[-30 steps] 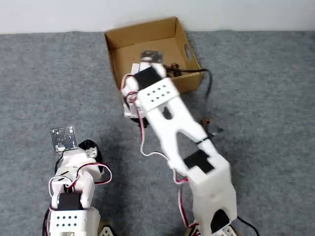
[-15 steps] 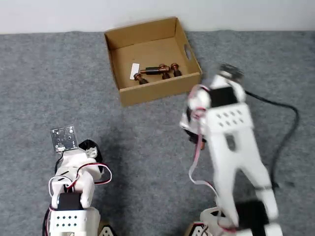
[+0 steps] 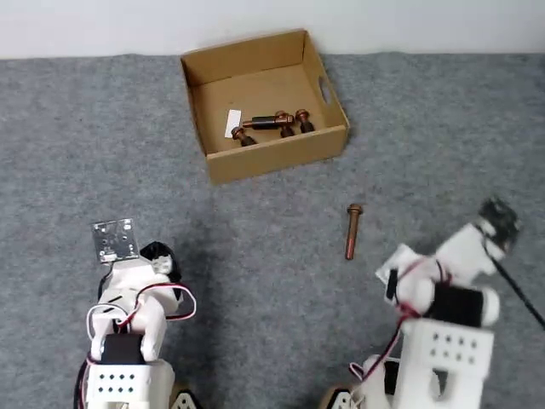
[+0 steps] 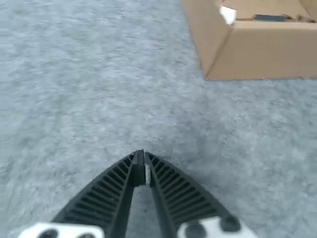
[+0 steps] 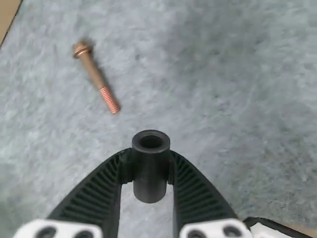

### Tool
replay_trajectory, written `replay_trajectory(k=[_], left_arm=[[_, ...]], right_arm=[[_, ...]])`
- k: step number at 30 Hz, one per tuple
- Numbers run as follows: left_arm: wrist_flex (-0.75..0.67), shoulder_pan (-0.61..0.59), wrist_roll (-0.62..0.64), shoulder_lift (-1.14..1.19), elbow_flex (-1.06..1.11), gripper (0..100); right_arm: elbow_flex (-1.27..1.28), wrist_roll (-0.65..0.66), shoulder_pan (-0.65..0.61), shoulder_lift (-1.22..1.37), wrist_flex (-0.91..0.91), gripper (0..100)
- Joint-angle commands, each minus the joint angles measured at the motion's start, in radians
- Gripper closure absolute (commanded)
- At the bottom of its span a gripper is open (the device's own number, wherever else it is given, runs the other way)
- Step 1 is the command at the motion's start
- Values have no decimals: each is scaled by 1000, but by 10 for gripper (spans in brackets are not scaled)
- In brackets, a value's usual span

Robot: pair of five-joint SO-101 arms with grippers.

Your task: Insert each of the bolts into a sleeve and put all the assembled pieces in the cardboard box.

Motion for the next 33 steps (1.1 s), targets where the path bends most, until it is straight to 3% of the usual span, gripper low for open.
replay_trajectory(k=[1, 8, 14, 18, 23, 33], left_arm=[[3, 49, 5, 8, -5, 993], [21, 127, -94, 9, -41, 992], [290, 288, -94, 11, -239, 992], [376, 404, -92, 52, -369, 993], [376, 446, -91, 384, -578, 994], [364, 453, -89, 1235, -1231, 993]], right_arm=[[63, 14, 79, -142, -13, 991], [126, 64, 211, -361, 15, 991], [167, 68, 283, -526, 68, 991], [190, 132, 349, -610, 59, 991], [195, 141, 389, -641, 53, 991], [203, 143, 389, -644, 53, 991]])
